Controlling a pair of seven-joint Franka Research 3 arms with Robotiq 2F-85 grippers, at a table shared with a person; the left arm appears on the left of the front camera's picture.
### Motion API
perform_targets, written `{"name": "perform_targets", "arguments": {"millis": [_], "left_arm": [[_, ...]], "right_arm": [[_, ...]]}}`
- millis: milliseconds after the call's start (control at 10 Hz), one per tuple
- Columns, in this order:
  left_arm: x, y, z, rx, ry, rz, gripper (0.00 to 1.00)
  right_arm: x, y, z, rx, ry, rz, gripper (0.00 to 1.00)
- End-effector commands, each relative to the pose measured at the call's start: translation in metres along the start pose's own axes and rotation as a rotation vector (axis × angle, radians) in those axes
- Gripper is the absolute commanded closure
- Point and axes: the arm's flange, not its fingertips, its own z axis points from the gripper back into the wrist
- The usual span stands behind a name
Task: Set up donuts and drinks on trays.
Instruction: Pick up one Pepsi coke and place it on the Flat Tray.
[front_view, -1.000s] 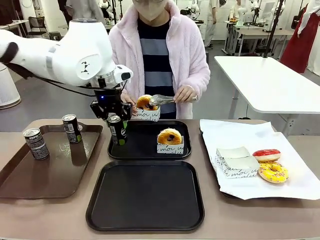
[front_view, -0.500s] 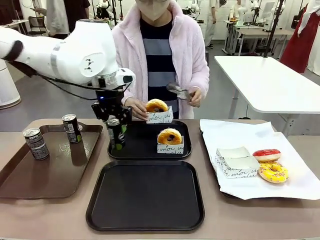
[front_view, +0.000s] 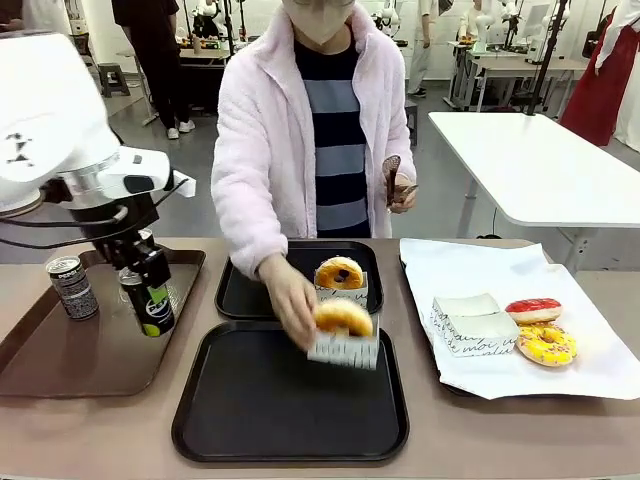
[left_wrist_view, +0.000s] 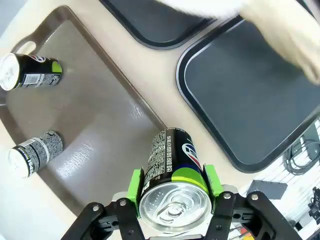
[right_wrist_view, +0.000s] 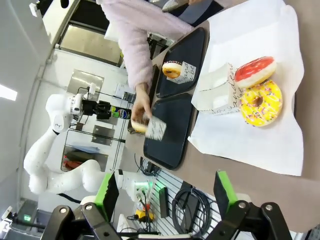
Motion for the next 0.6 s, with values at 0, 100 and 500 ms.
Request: {"name": "perform_targets", "arguments": {"millis": [0, 100, 500], "left_arm": [[0.0250, -0.0070, -0.0047, -0.001, 0.016, -0.013, 0.42], [0.0250, -0.0070, -0.0047, -0.001, 0.016, -0.013, 0.42], [0.0250, -0.0070, -0.0047, -0.001, 0.016, -0.013, 0.42]], "right_arm": [[0.0005, -0.0007, 0.0005, 0.016, -0.008, 0.011, 0.00], [0.0005, -0.0007, 0.0005, 0.016, -0.008, 0.011, 0.00], [0.0005, -0.0007, 0.0005, 0.016, -0.008, 0.011, 0.00]]}}
